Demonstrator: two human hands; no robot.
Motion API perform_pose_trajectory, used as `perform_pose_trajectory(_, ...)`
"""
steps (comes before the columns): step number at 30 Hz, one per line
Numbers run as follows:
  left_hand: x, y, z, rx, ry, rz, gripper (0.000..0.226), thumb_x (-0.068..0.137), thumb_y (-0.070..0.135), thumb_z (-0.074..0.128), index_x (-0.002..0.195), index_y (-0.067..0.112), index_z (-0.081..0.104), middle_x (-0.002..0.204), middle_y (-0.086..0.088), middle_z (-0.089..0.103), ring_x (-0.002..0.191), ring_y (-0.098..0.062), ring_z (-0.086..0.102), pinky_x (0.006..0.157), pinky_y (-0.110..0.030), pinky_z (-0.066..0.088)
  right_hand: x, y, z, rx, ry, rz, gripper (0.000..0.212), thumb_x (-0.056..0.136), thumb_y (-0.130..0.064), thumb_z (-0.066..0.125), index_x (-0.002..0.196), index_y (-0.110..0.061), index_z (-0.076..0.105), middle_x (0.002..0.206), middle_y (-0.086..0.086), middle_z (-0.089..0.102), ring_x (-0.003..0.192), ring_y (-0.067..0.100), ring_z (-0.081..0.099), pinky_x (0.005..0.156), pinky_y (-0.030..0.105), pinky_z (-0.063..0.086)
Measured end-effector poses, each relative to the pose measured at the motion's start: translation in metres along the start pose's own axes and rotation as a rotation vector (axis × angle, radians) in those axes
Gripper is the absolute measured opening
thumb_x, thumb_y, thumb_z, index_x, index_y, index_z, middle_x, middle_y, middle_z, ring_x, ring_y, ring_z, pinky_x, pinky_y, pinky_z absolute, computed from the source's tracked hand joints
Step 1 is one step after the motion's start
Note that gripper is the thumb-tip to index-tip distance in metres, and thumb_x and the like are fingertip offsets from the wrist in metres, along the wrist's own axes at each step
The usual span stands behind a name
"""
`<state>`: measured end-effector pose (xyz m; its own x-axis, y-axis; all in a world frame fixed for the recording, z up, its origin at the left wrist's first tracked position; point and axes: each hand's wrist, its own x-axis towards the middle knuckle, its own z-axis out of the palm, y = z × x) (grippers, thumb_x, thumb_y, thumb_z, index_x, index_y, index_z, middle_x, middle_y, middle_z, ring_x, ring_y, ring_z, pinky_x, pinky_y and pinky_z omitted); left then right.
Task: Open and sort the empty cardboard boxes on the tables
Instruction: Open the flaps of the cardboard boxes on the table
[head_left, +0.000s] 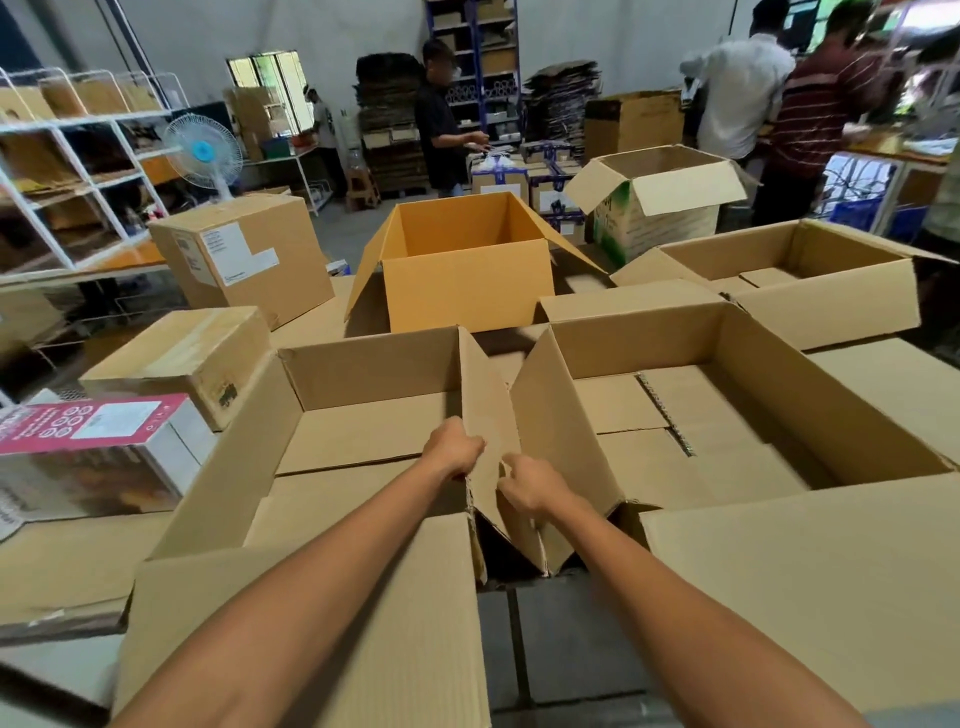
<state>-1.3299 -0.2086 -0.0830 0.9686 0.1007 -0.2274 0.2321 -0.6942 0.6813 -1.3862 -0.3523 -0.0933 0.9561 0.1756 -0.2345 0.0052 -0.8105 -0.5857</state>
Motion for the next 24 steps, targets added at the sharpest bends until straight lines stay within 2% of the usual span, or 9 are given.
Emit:
perform_pose_trajectory(3, -0.015, -0.004, -0.013, -0.093, -0.037, 0.058, 0.03, 0.093, 0.032, 0.056, 0.114, 0.012, 0.062, 0.109, -0.012, 0.07, 0.089, -0.024, 0.065, 0.076, -0.039, 0.054, -0.013, -0.013, -0.005, 0.005, 0.06, -0.072, 0.043, 0.097, -0.018, 0.049, 0.138, -0.009, 0.052, 0.129, 0.014, 0.063, 0.117, 0.031, 0.059, 0.096, 0.039, 0.05)
perform_pose_trajectory(6, -0.037, -0.02, -0.034, 0.029, -0.059, 0.191, 0.033, 0.097, 0.034, 0.057, 0.122, 0.013, 0.061, 0.118, -0.007, 0.067, 0.106, -0.025, 0.063, 0.087, -0.036, 0.049, -0.024, -0.03, -0.007, 0.061, 0.165, -0.177, 0.039, 0.096, -0.013, 0.05, 0.133, -0.008, 0.056, 0.128, 0.015, 0.064, 0.118, 0.033, 0.058, 0.098, 0.042, 0.048)
perform_pose_trajectory(10, -0.067, -0.068, -0.077, 0.32, 0.072, 0.328, 0.041, 0.098, 0.037, 0.057, 0.133, 0.015, 0.06, 0.132, -0.003, 0.062, 0.123, -0.023, 0.056, 0.104, -0.035, 0.043, -0.038, -0.057, 0.003, 0.132, 0.349, -0.29, 0.038, 0.094, -0.014, 0.053, 0.131, -0.015, 0.062, 0.13, 0.007, 0.066, 0.119, 0.025, 0.059, 0.102, 0.038, 0.046)
perform_pose_trajectory(14, -0.097, -0.135, -0.116, 0.471, 0.323, 0.181, 0.046, 0.097, 0.05, 0.05, 0.131, 0.021, 0.06, 0.138, -0.005, 0.057, 0.131, -0.029, 0.046, 0.107, -0.049, 0.039, -0.05, -0.085, 0.023, 0.046, 0.367, -0.42, 0.033, 0.093, -0.017, 0.056, 0.122, -0.016, 0.069, 0.142, 0.003, 0.058, 0.131, 0.02, 0.052, 0.108, 0.033, 0.039)
perform_pose_trajectory(15, -0.107, -0.148, -0.121, 0.487, 0.35, 0.123, 0.051, 0.096, 0.056, 0.045, 0.133, 0.023, 0.058, 0.142, -0.006, 0.054, 0.135, -0.03, 0.041, 0.11, -0.053, 0.034, -0.051, -0.09, 0.029, -0.001, 0.353, -0.45, 0.032, 0.093, -0.019, 0.055, 0.122, -0.015, 0.069, 0.144, 0.003, 0.056, 0.133, 0.021, 0.049, 0.108, 0.034, 0.039)
perform_pose_trajectory(17, -0.125, -0.166, -0.124, 0.523, 0.331, 0.026, 0.068, 0.093, 0.07, 0.03, 0.142, 0.027, 0.05, 0.154, -0.009, 0.039, 0.147, -0.031, 0.022, 0.119, -0.055, 0.013, -0.052, -0.095, 0.047, -0.116, 0.311, -0.486, 0.033, 0.092, -0.022, 0.054, 0.12, -0.013, 0.069, 0.144, 0.006, 0.055, 0.133, 0.025, 0.048, 0.104, 0.04, 0.045)
perform_pose_trajectory(19, -0.137, -0.174, -0.121, 0.556, 0.322, 0.024, 0.085, 0.085, 0.079, 0.014, 0.149, 0.029, 0.04, 0.163, -0.01, 0.023, 0.153, -0.031, 0.002, 0.12, -0.05, -0.005, -0.051, -0.096, 0.066, -0.248, 0.288, -0.481, 0.031, 0.092, -0.026, 0.05, 0.114, -0.013, 0.069, 0.133, 0.007, 0.062, 0.122, 0.027, 0.054, 0.091, 0.042, 0.054)
perform_pose_trajectory(22, -0.149, -0.184, -0.116, 0.585, 0.353, 0.068, 0.091, 0.083, 0.082, 0.008, 0.155, 0.029, 0.026, 0.167, -0.007, 0.006, 0.152, -0.027, -0.013, 0.121, -0.05, -0.012, -0.051, -0.093, 0.084, -0.33, 0.354, -0.469, 0.032, 0.09, -0.031, 0.043, 0.102, -0.017, 0.07, 0.107, 0.003, 0.071, 0.096, 0.025, 0.065, 0.074, 0.036, 0.055)
perform_pose_trajectory(24, -0.159, -0.191, -0.115, 0.545, 0.373, 0.073, 0.09, 0.085, 0.081, 0.012, 0.157, 0.027, 0.02, 0.167, -0.005, -0.002, 0.151, -0.024, -0.018, 0.121, -0.048, -0.012, -0.048, -0.094, 0.089, -0.318, 0.419, -0.48, 0.034, 0.088, -0.032, 0.045, 0.101, -0.017, 0.072, 0.108, 0.004, 0.072, 0.097, 0.025, 0.066, 0.086, 0.039, 0.053)
